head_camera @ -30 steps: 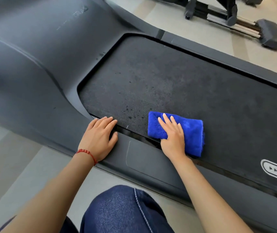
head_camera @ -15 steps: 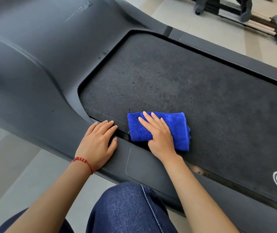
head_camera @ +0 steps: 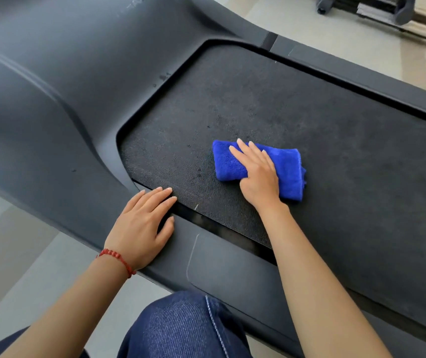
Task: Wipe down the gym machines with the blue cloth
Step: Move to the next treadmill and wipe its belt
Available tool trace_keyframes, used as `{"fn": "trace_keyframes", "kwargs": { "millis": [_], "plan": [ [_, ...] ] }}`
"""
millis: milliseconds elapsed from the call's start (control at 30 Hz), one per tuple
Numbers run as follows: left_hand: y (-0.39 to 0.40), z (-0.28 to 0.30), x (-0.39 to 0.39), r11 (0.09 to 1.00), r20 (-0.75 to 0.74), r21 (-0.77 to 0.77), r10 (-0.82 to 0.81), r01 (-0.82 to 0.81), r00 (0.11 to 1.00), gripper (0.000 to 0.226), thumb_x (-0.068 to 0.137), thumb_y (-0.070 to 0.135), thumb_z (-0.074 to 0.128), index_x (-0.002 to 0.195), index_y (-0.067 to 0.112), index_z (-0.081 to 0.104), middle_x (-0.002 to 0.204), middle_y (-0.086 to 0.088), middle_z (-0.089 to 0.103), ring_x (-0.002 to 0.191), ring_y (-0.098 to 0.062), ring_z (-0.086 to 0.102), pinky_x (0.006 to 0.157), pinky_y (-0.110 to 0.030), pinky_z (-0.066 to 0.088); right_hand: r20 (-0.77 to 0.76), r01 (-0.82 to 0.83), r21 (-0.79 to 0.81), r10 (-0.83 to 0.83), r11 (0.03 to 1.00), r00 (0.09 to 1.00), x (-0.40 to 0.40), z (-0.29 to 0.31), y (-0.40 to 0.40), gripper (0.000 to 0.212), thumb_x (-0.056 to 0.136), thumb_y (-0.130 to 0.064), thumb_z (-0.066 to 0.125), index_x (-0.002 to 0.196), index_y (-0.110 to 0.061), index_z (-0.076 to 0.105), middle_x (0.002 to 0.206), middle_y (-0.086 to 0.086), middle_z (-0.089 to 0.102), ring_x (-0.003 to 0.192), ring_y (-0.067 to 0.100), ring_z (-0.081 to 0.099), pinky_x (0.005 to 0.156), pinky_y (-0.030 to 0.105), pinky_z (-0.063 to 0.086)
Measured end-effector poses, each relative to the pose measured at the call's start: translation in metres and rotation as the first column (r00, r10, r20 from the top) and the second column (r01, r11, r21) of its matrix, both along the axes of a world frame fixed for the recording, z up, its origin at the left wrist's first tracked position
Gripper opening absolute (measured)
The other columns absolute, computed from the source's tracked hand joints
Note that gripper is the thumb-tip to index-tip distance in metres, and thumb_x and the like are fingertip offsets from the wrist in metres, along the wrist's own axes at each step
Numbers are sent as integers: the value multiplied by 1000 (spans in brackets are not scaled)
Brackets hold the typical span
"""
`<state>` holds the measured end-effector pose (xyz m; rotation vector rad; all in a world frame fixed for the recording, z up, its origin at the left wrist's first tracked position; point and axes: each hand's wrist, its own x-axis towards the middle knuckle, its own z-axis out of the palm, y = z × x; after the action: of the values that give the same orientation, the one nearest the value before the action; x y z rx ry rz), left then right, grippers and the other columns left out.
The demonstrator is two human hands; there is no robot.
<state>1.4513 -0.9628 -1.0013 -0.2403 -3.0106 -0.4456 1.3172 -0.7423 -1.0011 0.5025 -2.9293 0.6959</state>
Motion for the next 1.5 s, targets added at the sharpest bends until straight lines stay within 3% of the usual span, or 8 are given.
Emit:
{"fn": "trace_keyframes", "kwargs": {
  "millis": [400, 800, 1100, 1267, 1500],
  "plan": [
    [0, -1, 1, 1000, -8, 21, 1, -1, 1000, 47, 87, 33, 37, 117, 9, 64, 129, -5, 57, 122, -21, 47, 107, -35, 24, -42, 66, 9, -66, 998, 997, -86, 1, 12, 77, 70, 13, 38, 138, -24, 42, 148, -5, 33, 140, 16, 21, 115, 28, 7],
    [1, 0, 0, 1000, -17, 22, 10, -10, 1000, 46, 87, 32, 39, 116, 9, 65, 128, -5, 57, 122, -19, 47, 109, -32, 22, 19, 138, 42, -139, 989, 990, -143, 6, 6, 71, 76, 9, 37, 140, -23, 39, 151, -3, 29, 141, 16, 18, 116, 31, 5],
    [3, 3, 1, 999, -12, 12, 33, -33, 999, 46, 87, 33, 38, 114, 9, 66, 125, -6, 60, 118, -23, 52, 106, -35, 25, 12, 162, 94, -164, 982, 986, -113, 2, -17, 68, 79, 1, 42, 142, -21, 33, 153, -3, 23, 142, 17, 12, 116, 34, 3],
    [3, 3, 1, 1000, 5, -8, 29, -29, 1000, 47, 86, 33, 38, 114, 8, 66, 124, -8, 60, 116, -26, 55, 105, -34, 24, -1, 48, 102, -49, 994, 999, -71, 2, -46, 69, 78, -2, 46, 143, -22, 32, 153, -4, 22, 142, 16, 12, 115, 33, 3],
    [2, 2, 4, 992, -45, 88, 96, -92, 994, 47, 89, 30, 37, 115, 0, 63, 119, -16, 61, 114, -33, 54, 102, -33, 29, 7, -76, 89, 75, 993, 997, -20, 0, -71, 73, 75, 1, 47, 143, -24, 32, 153, -6, 22, 142, 15, 11, 115, 32, 2]
  ]
}}
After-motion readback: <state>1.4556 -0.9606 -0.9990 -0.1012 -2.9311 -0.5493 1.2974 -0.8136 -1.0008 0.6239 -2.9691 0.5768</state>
